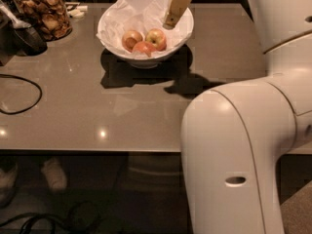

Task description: Pick apple from white bowl

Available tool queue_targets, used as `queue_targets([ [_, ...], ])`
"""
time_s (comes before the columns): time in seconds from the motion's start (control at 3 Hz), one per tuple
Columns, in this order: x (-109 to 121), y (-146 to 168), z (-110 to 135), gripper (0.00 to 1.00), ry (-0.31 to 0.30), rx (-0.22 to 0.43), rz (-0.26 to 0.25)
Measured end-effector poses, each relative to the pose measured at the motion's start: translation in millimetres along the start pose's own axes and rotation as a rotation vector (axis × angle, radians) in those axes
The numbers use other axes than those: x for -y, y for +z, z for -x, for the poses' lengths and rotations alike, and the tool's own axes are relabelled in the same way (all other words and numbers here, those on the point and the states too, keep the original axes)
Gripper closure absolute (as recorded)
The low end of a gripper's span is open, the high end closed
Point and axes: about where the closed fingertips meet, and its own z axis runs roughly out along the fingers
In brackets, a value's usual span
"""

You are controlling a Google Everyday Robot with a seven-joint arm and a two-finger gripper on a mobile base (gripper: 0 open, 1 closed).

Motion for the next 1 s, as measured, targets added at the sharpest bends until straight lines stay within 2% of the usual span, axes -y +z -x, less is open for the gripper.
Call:
queue_targets([
  [1.0, 0.2, 34.1, 19.4, 0.29, -0.046, -0.005, 0.047],
])
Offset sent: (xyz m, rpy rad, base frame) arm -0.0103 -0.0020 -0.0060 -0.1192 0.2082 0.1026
